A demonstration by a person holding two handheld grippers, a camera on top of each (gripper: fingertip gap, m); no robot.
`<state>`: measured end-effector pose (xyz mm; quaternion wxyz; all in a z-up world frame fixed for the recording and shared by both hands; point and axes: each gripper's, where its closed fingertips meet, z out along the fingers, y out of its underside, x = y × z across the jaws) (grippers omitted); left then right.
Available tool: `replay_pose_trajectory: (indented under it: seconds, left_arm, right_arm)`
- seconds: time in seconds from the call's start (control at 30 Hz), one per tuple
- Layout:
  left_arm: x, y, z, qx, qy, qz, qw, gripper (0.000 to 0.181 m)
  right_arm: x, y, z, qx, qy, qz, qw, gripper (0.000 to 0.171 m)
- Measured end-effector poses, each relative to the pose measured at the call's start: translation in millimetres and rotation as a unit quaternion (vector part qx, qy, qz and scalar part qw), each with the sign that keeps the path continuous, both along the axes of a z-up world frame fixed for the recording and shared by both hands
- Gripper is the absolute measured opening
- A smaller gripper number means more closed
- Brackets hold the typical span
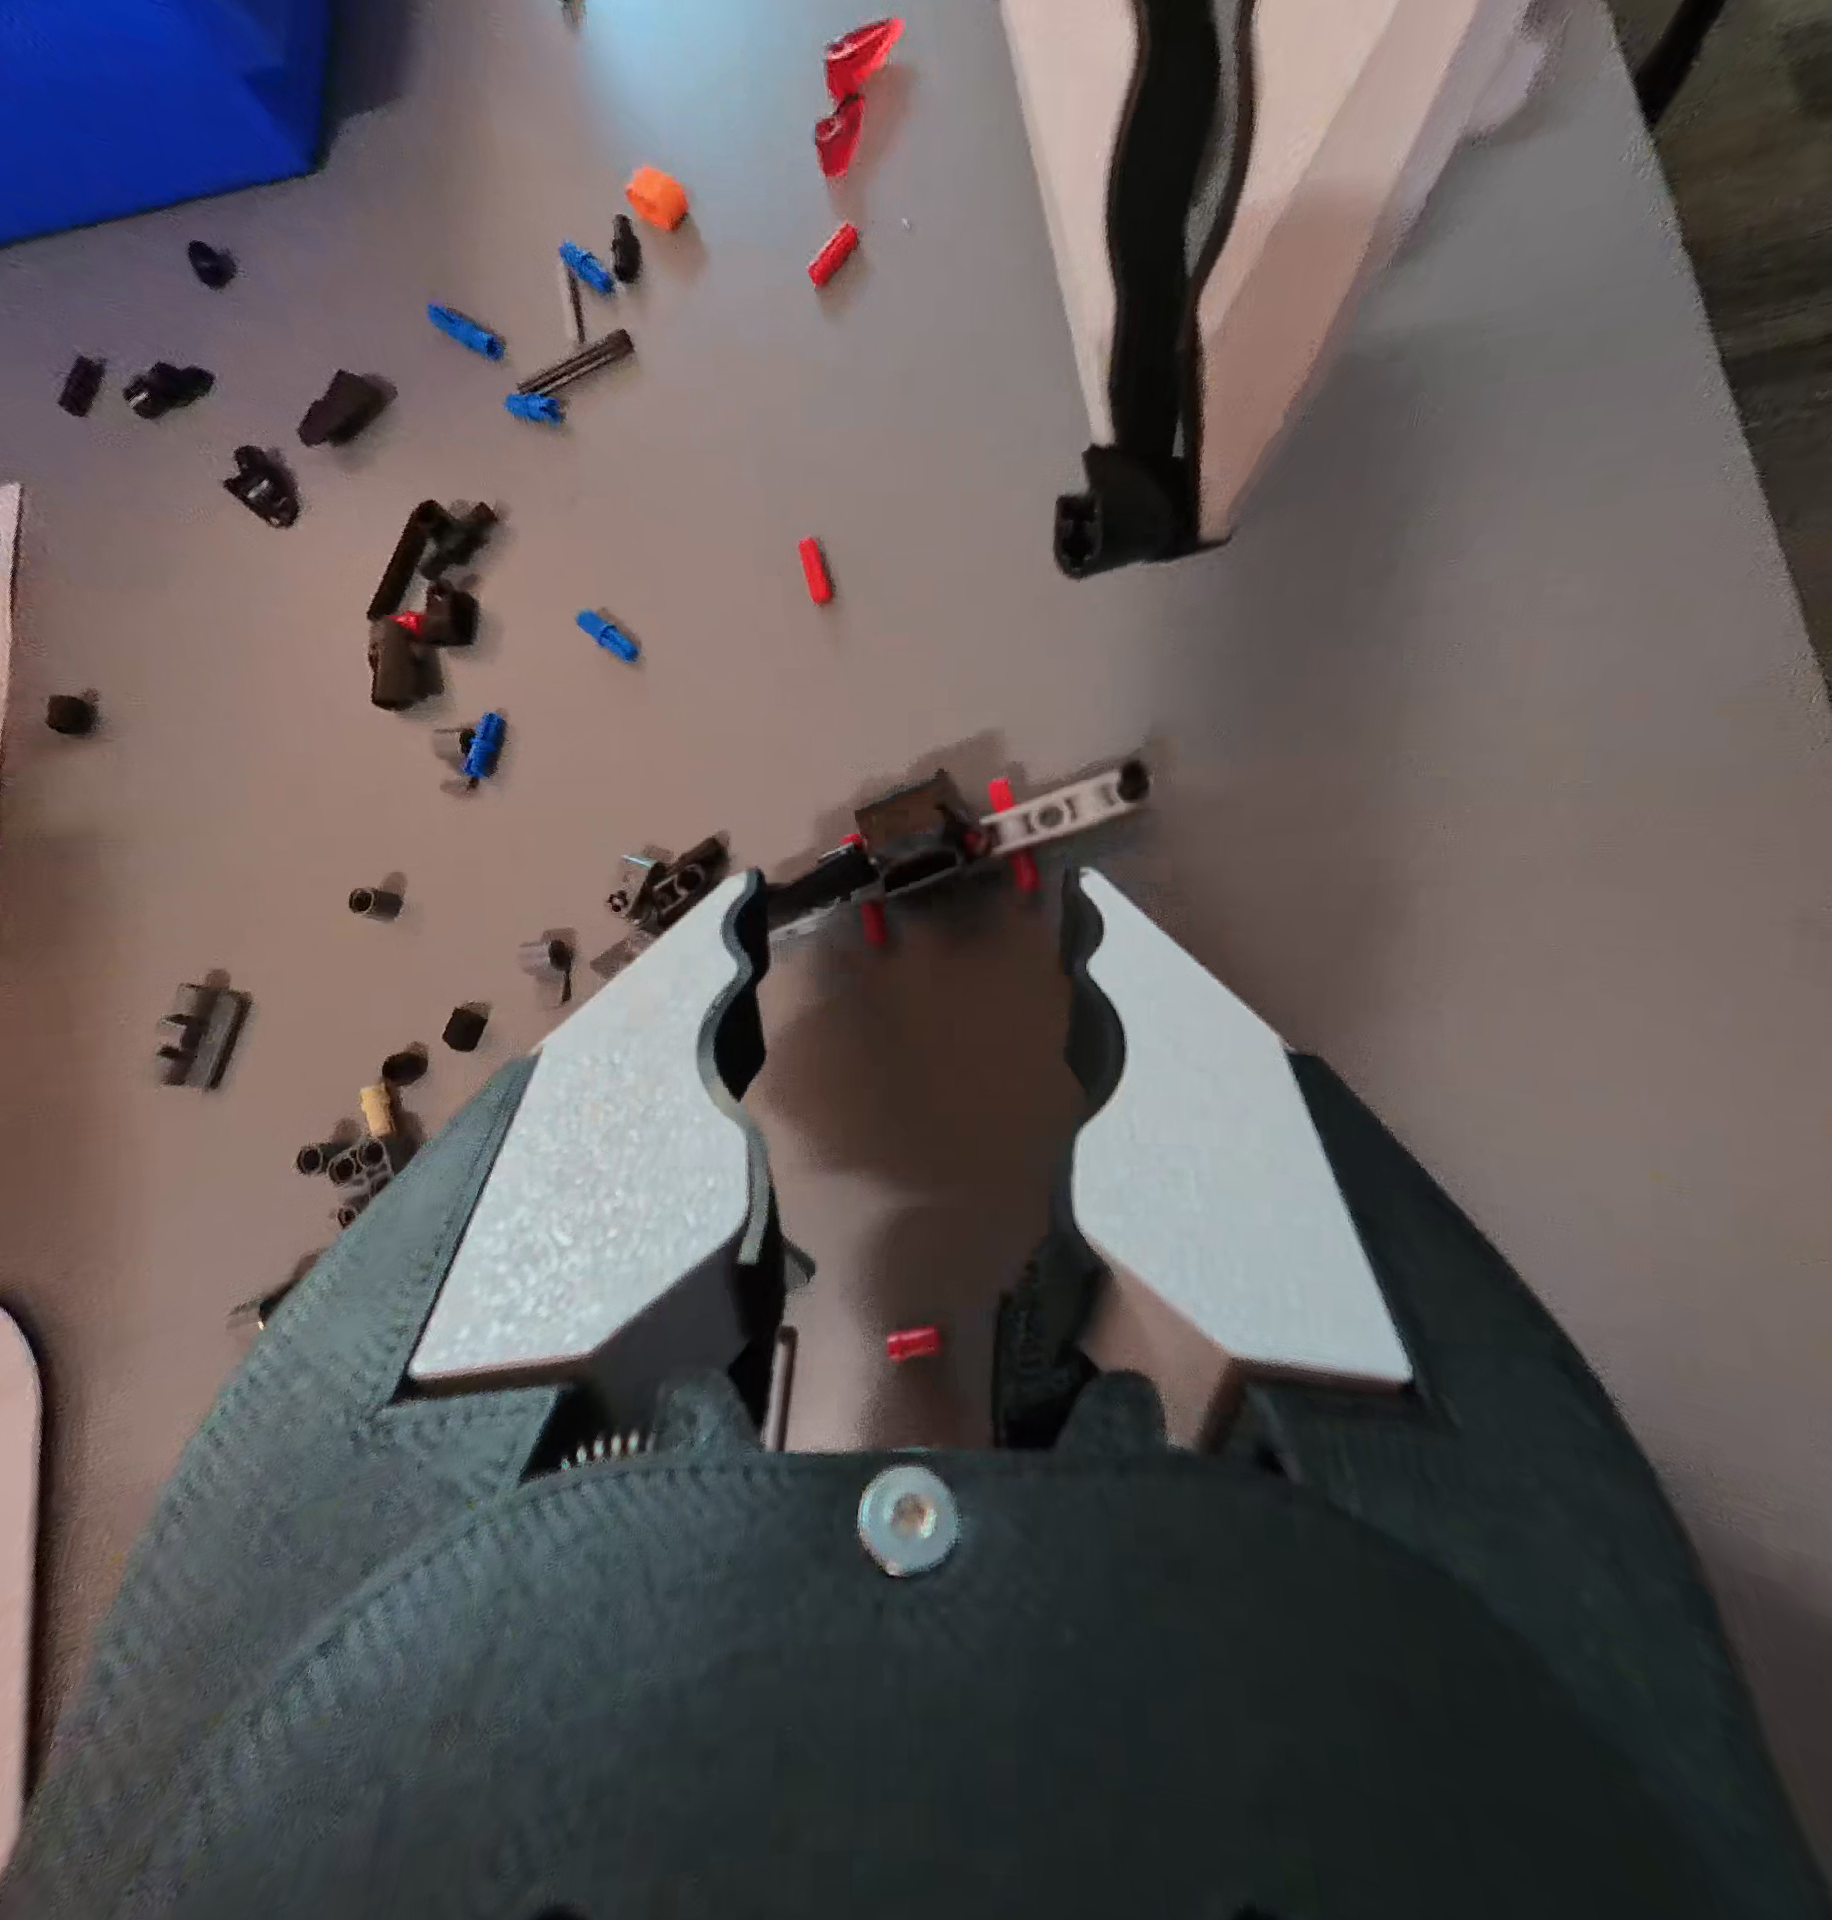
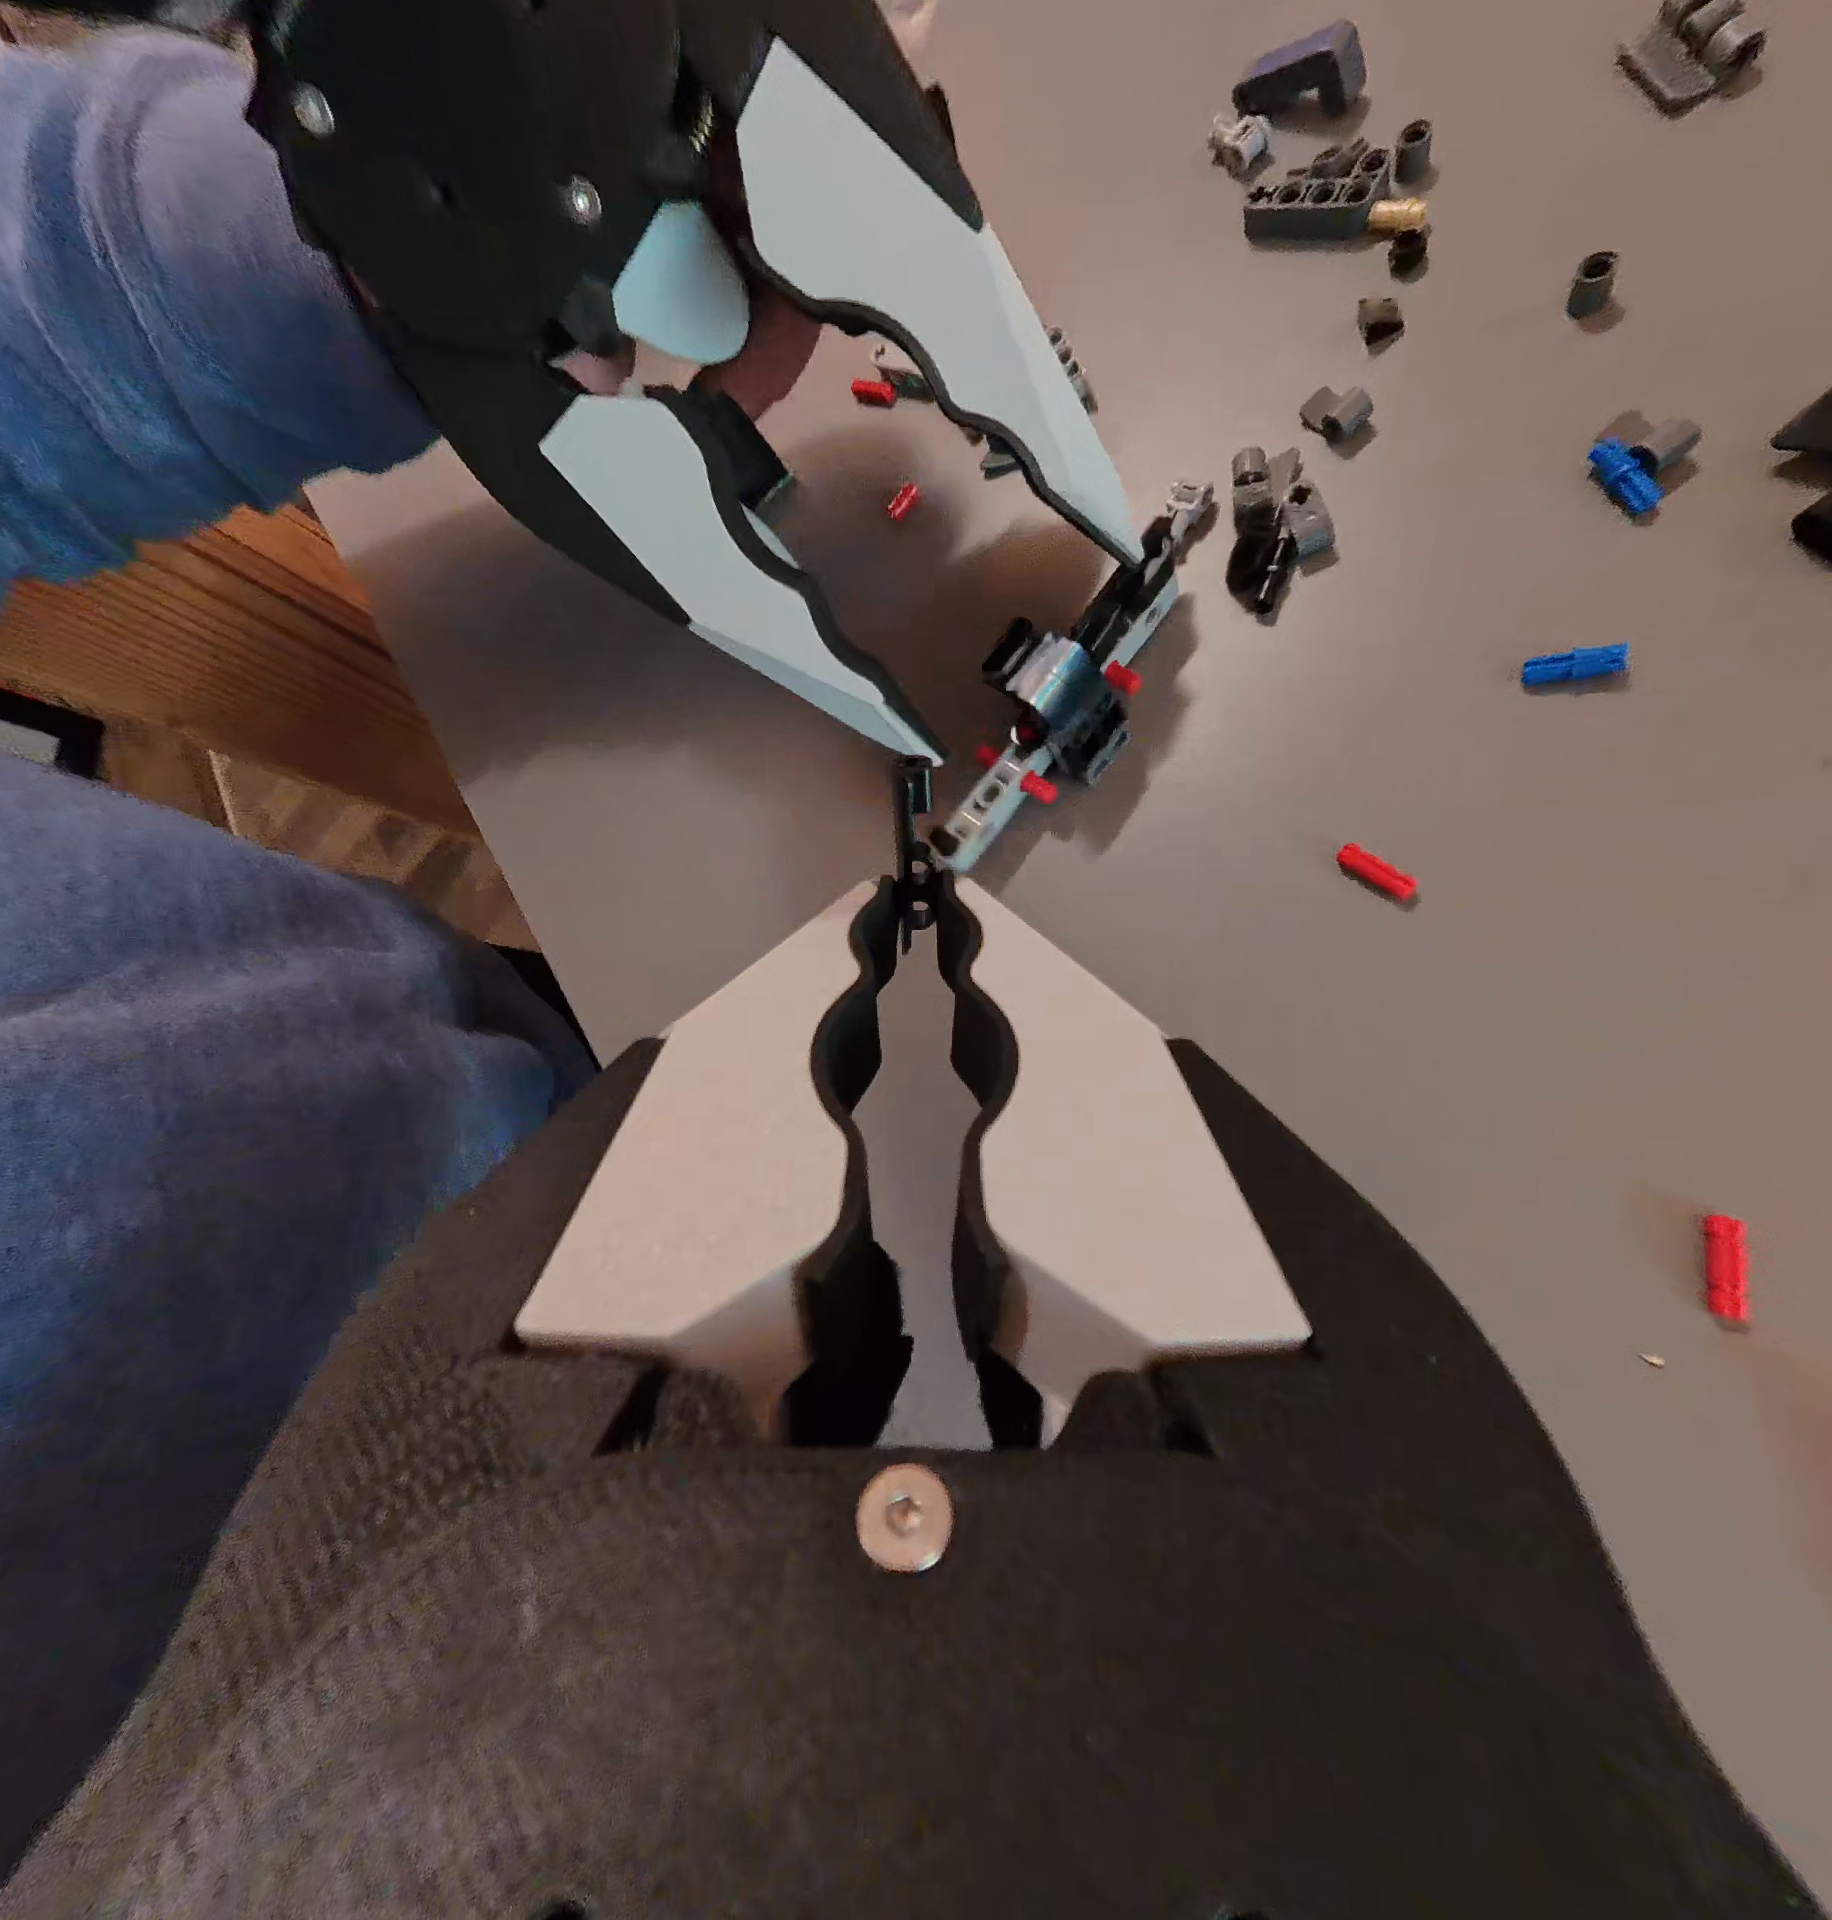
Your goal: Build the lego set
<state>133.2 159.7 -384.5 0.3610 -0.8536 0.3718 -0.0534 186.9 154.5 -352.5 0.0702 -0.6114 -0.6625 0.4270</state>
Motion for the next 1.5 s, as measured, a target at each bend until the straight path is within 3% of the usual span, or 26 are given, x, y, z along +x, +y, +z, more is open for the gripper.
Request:
replay_pose_trajectory:
  seconds: [0.23,0.37,0.5,0.63,0.83,1.03,1.17,1.27,1.4,1.5]
  left_arm:
    - [7.7,7.3,-3.2,0.015,0.016,-0.005,1.000,0.056]
    - [5.9,11.8,-10.2,0.013,0.039,0.039,0.998,0.052]
    - [3.4,11.5,-2.4,0.013,-0.008,0.088,0.996,0.054]
    - [-2.2,10.1,6.6,0.028,-0.007,0.068,0.997,0.058]
    - [-2.4,5.5,-12.6,-0.003,0.013,0.013,1.000,0.047]
    - [-1.8,8.8,-14.2,-0.003,0.014,0.002,1.000,0.037]
    - [-1.0,8.8,-15.2,-0.011,0.011,-0.004,1.000,0.026]
    - [0.0,8.4,-15.8,-0.011,0.008,-0.008,1.000,0.021]
    - [1.6,9.2,-15.9,-0.011,0.001,-0.007,1.000,0.021]
    - [2.0,9.6,-16.0,-0.012,0.001,-0.008,1.000,0.020]
  right_arm:
    - [-5.7,-6.0,-2.7,-0.004,-0.004,0.000,1.000,0.004]
    - [-4.1,1.2,-3.6,0.004,-0.008,-0.008,1.000,0.004]
    - [-3.2,5.3,-6.1,0.025,-0.017,-0.009,1.000,0.004]
    - [-6.3,5.2,-9.6,0.036,-0.021,-0.009,0.999,0.004]
    - [-13.9,8.8,-18.2,0.033,-0.037,-0.014,0.999,0.004]
    - [-18.6,18.2,-10.8,-0.078,-0.023,-0.034,0.996,0.004]
    - [-18.6,22.4,13.5,-0.237,0.010,-0.029,0.971,0.004]
    - [-14.0,26.8,62.4,-0.388,0.120,0.005,0.914,0.004]
    - [4.2,31.7,105.1,-0.433,0.251,0.045,0.864,0.004]
    - [9.1,32.1,118.1,-0.434,0.286,0.050,0.853,0.004]
